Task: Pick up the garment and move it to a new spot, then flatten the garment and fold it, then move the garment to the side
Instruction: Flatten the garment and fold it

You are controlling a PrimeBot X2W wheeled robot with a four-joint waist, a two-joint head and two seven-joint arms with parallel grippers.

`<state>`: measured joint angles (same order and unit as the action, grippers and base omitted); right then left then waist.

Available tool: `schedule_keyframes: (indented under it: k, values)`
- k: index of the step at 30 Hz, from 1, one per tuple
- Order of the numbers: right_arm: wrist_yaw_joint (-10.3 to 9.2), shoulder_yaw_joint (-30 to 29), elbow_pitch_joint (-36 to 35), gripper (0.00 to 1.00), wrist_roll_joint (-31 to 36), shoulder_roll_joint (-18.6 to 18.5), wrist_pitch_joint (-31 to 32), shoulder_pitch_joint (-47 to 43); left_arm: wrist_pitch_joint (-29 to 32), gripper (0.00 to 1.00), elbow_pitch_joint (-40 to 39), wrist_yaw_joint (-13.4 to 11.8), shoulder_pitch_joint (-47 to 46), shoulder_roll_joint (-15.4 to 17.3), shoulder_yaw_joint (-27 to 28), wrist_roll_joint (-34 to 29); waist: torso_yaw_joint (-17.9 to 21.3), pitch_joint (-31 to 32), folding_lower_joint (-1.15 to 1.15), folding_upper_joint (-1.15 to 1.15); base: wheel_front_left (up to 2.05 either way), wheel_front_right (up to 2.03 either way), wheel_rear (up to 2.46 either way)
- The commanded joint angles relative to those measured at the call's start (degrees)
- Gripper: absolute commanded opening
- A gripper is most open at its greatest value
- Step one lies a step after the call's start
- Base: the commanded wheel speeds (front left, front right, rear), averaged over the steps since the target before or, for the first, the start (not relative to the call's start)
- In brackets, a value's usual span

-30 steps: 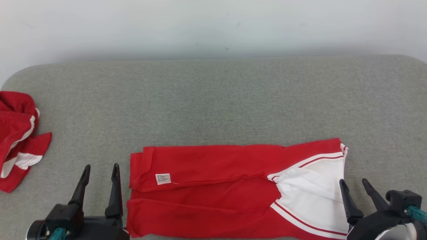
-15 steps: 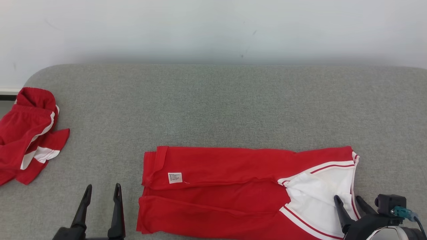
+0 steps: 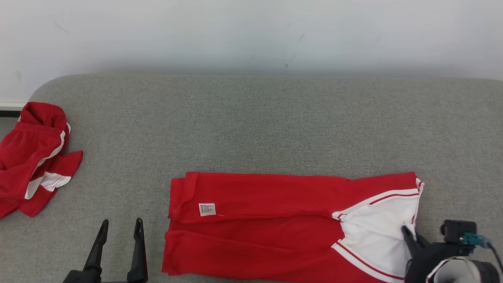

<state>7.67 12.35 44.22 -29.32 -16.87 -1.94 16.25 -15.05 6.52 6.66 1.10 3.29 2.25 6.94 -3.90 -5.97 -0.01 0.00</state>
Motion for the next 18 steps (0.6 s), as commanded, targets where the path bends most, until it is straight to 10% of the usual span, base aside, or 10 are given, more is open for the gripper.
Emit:
schedule_keyframes:
  k: [1, 10, 18]
  values:
    - [-0.53, -0.7, 2.2, 0.00, -0.8, -2.0, 0.4, -0.6, -0.2, 1.00, -0.3, 0.3, 0.5, -0.2, 0.3, -0.4, 0.2, 0.1, 0.01, 0.00, 0.00, 0.00, 0.00]
    - [-0.30, -4.7, 4.3, 0.00, -0.9, -10.9, -1.6, 0.9, -0.2, 1.00, -0.7, 0.6, 1.6, -0.4, 0.8, -0.6, 1.8, 1.2, 0.01, 0.00, 0.00, 0.00, 0.00]
    - [-0.28, -2.2, -2.4, 0.00, -1.4, -9.7, -2.1, 1.2, -0.2, 1.00, -0.5, 0.4, 1.3, -0.4, 0.4, 0.9, 3.9, 1.5, 0.01, 0.00, 0.00, 0.00, 0.00]
